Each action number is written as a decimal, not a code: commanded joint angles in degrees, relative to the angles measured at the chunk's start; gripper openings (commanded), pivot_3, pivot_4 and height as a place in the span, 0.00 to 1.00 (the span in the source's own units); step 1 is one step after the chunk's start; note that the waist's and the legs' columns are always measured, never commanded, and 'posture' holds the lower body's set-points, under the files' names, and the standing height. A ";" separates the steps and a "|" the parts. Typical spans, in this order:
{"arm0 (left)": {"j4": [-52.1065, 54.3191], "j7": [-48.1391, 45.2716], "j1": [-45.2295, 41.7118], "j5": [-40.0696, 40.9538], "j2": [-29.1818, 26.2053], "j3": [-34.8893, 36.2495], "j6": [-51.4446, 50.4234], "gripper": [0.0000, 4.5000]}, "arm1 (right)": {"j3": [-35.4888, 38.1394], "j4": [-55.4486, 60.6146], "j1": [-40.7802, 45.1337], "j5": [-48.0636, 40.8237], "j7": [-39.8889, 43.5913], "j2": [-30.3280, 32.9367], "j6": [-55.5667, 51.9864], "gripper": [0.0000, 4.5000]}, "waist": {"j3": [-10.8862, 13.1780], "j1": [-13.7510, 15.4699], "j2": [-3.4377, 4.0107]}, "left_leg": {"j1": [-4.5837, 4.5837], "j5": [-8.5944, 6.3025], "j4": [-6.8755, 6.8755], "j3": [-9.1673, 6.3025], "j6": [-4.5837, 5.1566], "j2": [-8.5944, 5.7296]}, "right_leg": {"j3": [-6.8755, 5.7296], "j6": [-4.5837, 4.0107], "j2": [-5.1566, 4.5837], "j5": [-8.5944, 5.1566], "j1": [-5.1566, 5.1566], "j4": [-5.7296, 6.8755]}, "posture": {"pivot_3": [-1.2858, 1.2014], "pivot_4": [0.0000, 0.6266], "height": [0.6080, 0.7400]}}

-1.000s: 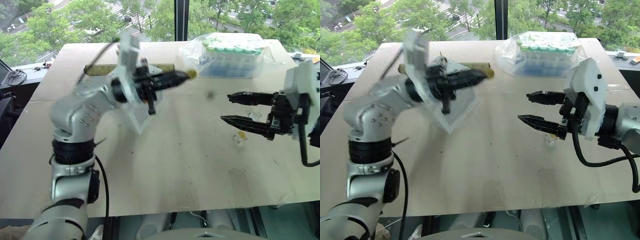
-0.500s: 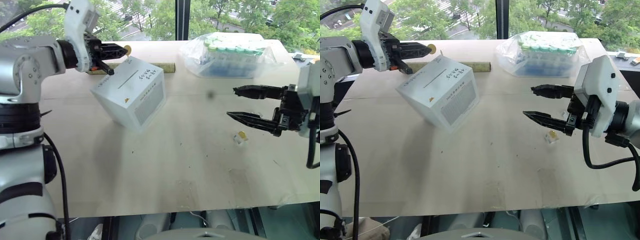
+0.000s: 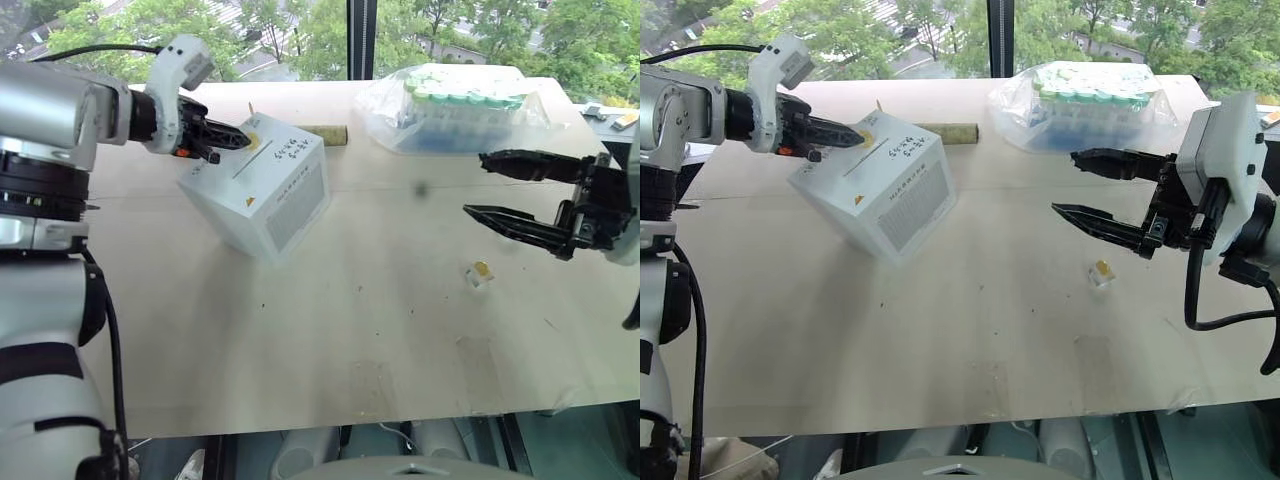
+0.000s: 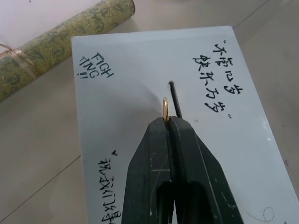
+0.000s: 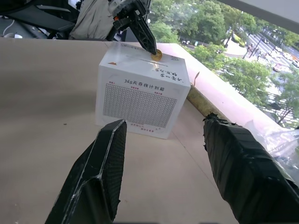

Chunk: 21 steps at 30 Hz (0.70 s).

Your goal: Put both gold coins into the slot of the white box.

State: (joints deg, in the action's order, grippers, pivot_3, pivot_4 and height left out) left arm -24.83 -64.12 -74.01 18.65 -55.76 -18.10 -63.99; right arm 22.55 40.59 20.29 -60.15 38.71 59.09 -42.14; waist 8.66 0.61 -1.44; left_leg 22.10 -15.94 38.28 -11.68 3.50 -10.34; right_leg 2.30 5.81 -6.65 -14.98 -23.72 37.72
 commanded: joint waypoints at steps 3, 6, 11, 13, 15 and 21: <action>-1.49 -3.81 -1.93 -0.96 0.56 1.59 0.86 0.00 | 1.46 1.89 -0.67 0.25 -1.13 -0.52 1.36 0.62 | 0.00 0.02 0.00 | 0.00 0.00 0.01 0.00 0.00 0.00 | 0.00 0.00 0.00 0.00 0.00 0.01 | 0.52 0.24 1.00; -1.40 -4.08 -1.69 -0.40 1.24 2.99 0.33 0.00 | 1.32 2.04 -0.68 -0.23 -1.53 -0.71 1.01 0.62 | 0.00 0.02 0.00 | -0.01 0.00 0.02 0.00 0.00 0.00 | 0.00 0.00 0.00 0.00 0.00 0.03 | 0.52 0.24 1.00; 5.84 -2.29 2.05 1.00 0.25 5.99 -3.22 0.00 | 1.81 1.42 -0.71 -1.50 -0.92 0.52 -0.10 0.62 | 0.00 -0.04 -0.01 | 0.01 0.00 0.03 0.00 0.00 0.00 | 0.00 0.00 -0.01 0.00 0.00 0.03 | 0.52 0.24 1.00; 9.05 -1.81 4.23 1.75 -0.46 7.30 -4.56 0.00 | 1.35 0.75 -0.12 -1.35 -0.41 0.90 0.00 0.62 | 0.00 -0.29 -0.01 | 0.00 0.00 0.03 0.01 0.00 0.00 | 0.02 0.00 -0.01 0.00 -0.01 0.04 | 0.52 0.24 1.00; 10.67 -1.07 5.99 2.06 -0.98 8.24 -5.37 0.00 | 0.68 0.34 0.37 -1.08 -0.17 0.98 0.29 0.62 | 0.00 -0.35 -0.01 | 0.00 0.00 0.04 0.00 0.00 0.01 | 0.01 0.00 0.00 0.00 -0.01 0.07 | 0.52 0.24 1.00; 9.65 1.15 7.06 0.58 -1.53 8.50 -4.22 0.00 | -0.62 -0.20 0.66 -0.02 0.17 0.24 1.08 0.62 | 0.00 -0.53 -0.01 | -0.05 0.00 0.06 0.03 0.00 0.02 | 0.02 0.00 0.00 0.00 0.02 0.12 | 0.52 0.24 1.00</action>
State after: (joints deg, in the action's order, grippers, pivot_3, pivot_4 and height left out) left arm -14.81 -63.77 -66.05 20.21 -56.33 -11.09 -68.61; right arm 21.23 39.95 20.13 -60.61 38.56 59.32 -42.25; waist 8.66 0.08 -1.45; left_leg 22.05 -15.94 38.34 -11.65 3.50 -10.32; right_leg 2.33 5.81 -6.65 -14.98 -23.70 37.85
